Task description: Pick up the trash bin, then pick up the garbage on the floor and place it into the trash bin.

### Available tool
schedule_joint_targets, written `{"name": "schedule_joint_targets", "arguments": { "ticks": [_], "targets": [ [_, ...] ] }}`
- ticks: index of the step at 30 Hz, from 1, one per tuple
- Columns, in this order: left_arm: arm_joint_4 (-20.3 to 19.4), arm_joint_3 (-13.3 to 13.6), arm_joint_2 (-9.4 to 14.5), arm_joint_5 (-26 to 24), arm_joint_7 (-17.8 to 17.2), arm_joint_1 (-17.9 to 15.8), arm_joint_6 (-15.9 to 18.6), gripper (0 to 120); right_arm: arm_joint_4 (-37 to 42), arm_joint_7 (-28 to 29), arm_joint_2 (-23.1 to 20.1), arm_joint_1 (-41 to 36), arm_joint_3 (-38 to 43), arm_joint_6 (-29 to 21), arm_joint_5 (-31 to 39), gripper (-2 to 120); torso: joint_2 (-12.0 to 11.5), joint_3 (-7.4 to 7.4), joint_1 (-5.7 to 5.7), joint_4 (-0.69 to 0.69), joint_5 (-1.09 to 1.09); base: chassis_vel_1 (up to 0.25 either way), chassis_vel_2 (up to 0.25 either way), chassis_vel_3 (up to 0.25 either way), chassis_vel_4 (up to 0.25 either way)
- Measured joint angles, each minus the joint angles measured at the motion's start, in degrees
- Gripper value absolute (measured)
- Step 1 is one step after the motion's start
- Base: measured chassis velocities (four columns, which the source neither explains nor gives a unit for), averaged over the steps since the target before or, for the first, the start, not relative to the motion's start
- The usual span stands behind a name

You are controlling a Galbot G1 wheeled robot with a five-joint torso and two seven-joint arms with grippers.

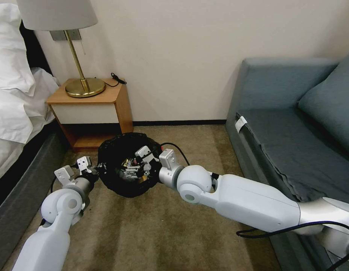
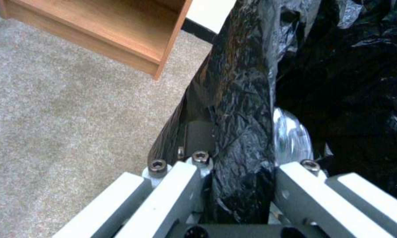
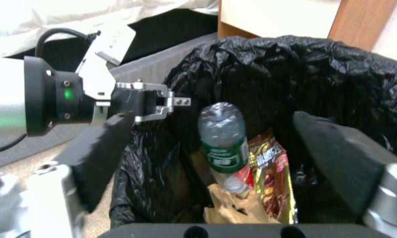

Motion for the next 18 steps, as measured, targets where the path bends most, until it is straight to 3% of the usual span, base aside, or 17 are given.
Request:
{"name": "schedule_joint_targets", "arguments": {
  "ticks": [11,18],
  "targets": [
    [0.8,0.1,-0.1,-1.6,-2.2,-0.1,0.7,2,0.7,-1.3,-0.5,1.2,1.6,4.7,-1.9,100,0.0,0.00,0.00,0.00,0.00,0.000,0.000,0.000,0.000],
    [1.8,0.3,-0.3,-3.7,-5.5,-0.5,1.9,2,1.1,-1.7,-1.3,1.2,2.7,7.3,-2.5,100,0.0,0.00,0.00,0.00,0.00,0.000,0.000,0.000,0.000]
  ]
}}
